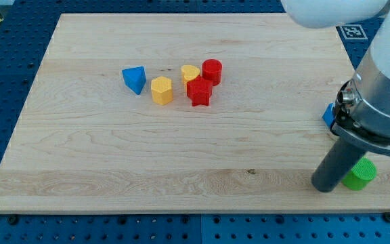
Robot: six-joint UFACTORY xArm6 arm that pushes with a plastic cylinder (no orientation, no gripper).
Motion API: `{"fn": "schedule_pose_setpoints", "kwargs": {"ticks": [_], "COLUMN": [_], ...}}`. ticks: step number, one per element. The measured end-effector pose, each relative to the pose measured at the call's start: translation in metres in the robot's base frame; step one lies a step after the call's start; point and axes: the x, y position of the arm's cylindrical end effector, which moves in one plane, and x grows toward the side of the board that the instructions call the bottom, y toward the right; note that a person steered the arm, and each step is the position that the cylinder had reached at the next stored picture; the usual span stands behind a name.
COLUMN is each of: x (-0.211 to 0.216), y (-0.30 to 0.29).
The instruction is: Move the green circle into green star
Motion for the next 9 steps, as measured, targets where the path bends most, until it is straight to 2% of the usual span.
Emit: {"fn": "schedule_pose_setpoints", "kwargs": {"ticks": [1, 2, 3, 5, 7, 9], "x": [-0.001, 0.023, 0.028, 0.026, 0.03, 0.005], "y": [0.006, 0.006, 0.019, 0.072, 0.026, 0.03]}}
